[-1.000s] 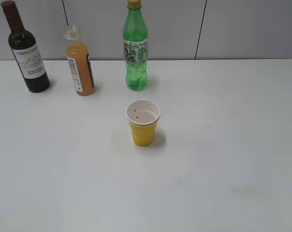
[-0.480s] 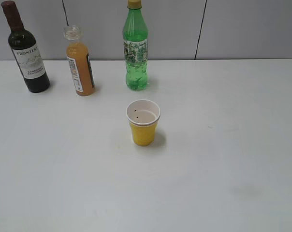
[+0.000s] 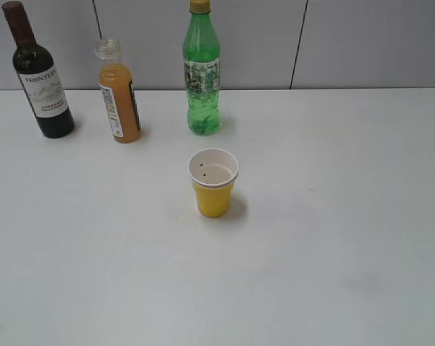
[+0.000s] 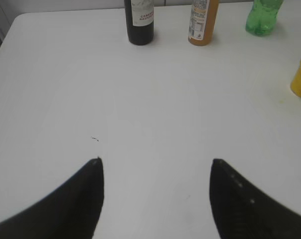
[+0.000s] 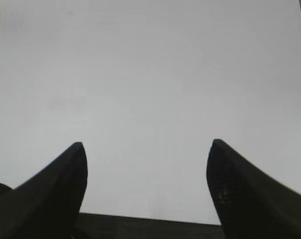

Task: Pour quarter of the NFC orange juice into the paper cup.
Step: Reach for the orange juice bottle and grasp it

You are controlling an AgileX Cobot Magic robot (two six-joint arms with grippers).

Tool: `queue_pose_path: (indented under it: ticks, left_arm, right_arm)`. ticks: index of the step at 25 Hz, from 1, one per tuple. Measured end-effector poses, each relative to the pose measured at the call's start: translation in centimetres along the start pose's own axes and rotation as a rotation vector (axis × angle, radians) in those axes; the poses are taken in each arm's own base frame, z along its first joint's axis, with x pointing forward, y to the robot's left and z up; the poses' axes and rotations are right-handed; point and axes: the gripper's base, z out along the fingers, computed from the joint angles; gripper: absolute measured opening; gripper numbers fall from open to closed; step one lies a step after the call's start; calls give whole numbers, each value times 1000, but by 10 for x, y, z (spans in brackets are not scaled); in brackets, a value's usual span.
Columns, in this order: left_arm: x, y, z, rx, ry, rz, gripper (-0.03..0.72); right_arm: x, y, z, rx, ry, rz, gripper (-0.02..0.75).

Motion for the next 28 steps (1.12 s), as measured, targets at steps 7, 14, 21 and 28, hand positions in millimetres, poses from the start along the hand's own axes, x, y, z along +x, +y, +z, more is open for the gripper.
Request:
queue_pose_path:
  ticks: [7,14,21,28]
  left_arm:
    - [0,0,0,-1,0,1,486]
    - [0,0,0,-5,1,3,486]
    - [0,0,0,-4,0,2,486]
    - [0,-1,0,6,-1,-3,486]
  right_arm:
    - [13,1,-22,9,-163,-3,592]
    - [21,2,-32,13,-245,-4,592]
    - [21,2,-31,12,-244,-4,592]
    - [21,2,-31,12,-244,-4,592]
